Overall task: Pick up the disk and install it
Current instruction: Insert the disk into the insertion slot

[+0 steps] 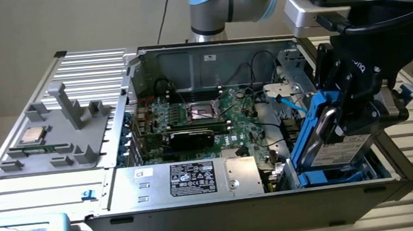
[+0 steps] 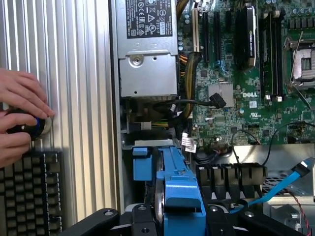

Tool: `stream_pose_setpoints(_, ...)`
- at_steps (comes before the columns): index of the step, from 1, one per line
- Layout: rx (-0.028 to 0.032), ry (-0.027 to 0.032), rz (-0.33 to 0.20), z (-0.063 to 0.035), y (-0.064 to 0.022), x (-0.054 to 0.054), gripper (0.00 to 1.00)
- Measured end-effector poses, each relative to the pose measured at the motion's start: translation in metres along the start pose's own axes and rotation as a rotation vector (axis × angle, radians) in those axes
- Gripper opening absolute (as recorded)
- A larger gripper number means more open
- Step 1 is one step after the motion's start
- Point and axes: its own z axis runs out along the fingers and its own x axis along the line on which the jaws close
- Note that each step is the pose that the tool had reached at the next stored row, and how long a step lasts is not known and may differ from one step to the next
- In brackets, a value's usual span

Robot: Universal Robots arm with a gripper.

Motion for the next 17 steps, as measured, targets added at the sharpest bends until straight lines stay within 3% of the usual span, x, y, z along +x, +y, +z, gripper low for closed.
stream_pose_setpoints(17,-0.0004,-0.0076,0.0,0.0148,-0.0004,0.0,0.37)
